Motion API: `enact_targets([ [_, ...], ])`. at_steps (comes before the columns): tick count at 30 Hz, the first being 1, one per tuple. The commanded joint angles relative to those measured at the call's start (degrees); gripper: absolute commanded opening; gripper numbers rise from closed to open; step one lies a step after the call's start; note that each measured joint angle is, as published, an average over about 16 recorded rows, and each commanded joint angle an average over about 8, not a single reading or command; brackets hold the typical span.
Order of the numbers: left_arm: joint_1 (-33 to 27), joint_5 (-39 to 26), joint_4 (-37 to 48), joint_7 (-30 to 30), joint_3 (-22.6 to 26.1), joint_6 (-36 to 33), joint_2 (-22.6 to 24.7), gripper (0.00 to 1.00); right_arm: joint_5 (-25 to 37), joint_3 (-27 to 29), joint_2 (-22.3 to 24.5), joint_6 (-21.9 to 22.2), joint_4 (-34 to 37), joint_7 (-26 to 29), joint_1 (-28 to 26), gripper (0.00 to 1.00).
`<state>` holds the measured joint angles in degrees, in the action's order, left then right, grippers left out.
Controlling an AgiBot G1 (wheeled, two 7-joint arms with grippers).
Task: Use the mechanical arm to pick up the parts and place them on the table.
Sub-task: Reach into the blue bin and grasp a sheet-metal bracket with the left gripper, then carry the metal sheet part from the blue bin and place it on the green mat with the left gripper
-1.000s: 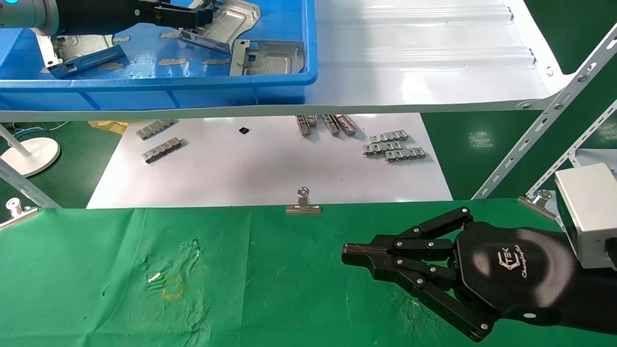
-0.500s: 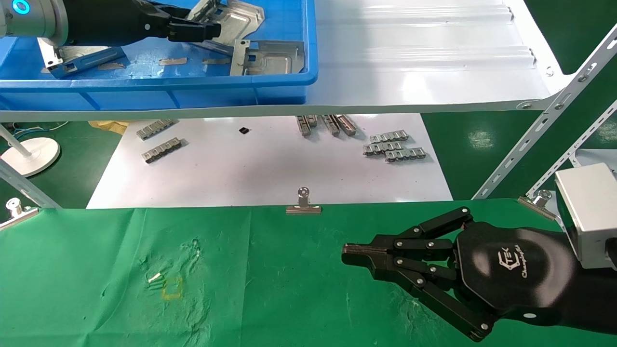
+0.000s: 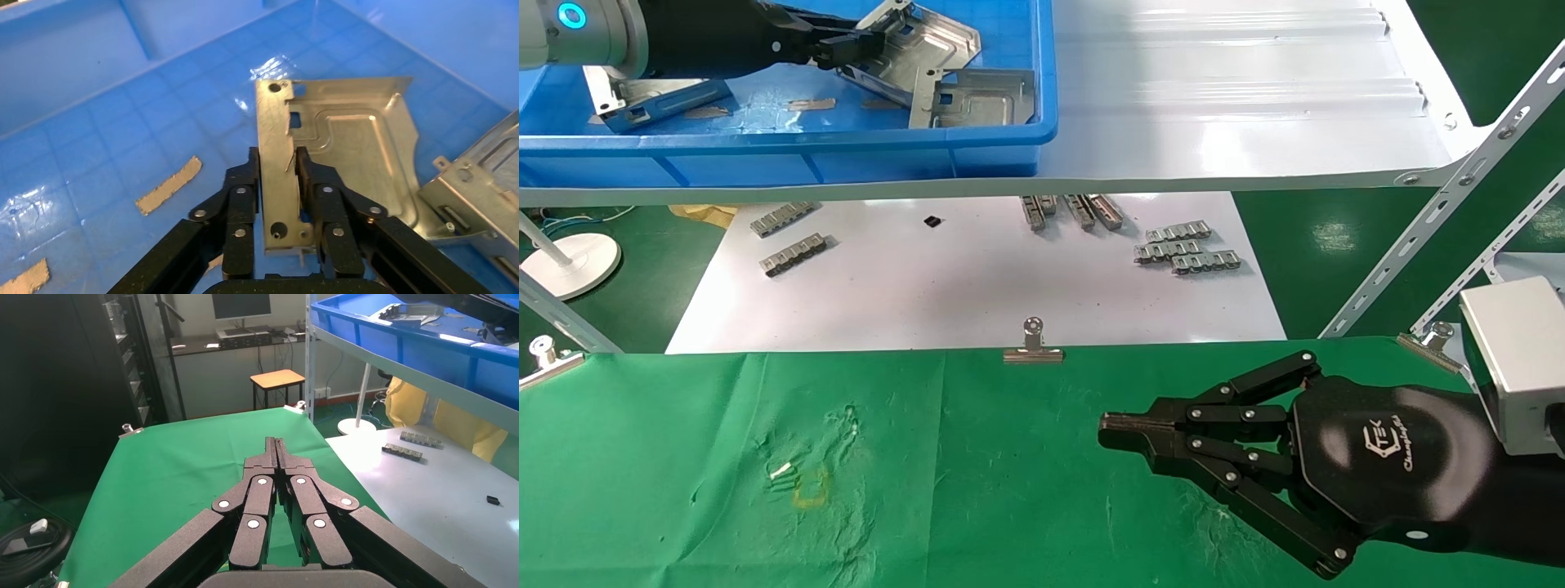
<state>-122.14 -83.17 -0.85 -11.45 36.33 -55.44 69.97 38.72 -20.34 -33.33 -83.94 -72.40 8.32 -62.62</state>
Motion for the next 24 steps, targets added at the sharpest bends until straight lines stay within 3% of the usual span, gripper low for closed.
enact_targets([
  [1, -0.1, -0.2, 0.3, -0.1, 0.1, 0.5, 0.2, 0.00, 0.0, 0.0, 0.0, 0.0, 0.0, 0.0, 0.0, 0.00],
  [4, 0.0, 0.8, 0.0, 0.4, -0.6, 0.1, -0.1, 0.00, 0.0, 0.0, 0.0, 0.0, 0.0, 0.0, 0.0, 0.00],
  [6, 0.2, 2.1, -0.4, 1.0, -1.4, -1.1, -0.7, 0.00, 0.0, 0.0, 0.0, 0.0, 0.0, 0.0, 0.0, 0.07],
  [12, 0.9, 7.4, -2.4, 4.8, -5.0, -9.7, -4.1, 0.00, 0.0, 0.0, 0.0, 0.0, 0.0, 0.0, 0.0, 0.79],
  [14, 1.3, 9.0, -3.2, 6.6, -6.1, -13.4, -5.6, 0.00, 0.0, 0.0, 0.0, 0.0, 0.0, 0.0, 0.0, 0.97],
  [19, 2.1, 11.0, -4.1, 11.1, -7.4, -20.4, -8.7, 0.00, 0.0, 0.0, 0.0, 0.0, 0.0, 0.0, 0.0, 1.00],
  [24, 2.4, 10.8, -2.6, 12.9, -7.3, -18.7, -9.5, 0.00, 0.0, 0.0, 0.0, 0.0, 0.0, 0.0, 0.0, 1.00],
])
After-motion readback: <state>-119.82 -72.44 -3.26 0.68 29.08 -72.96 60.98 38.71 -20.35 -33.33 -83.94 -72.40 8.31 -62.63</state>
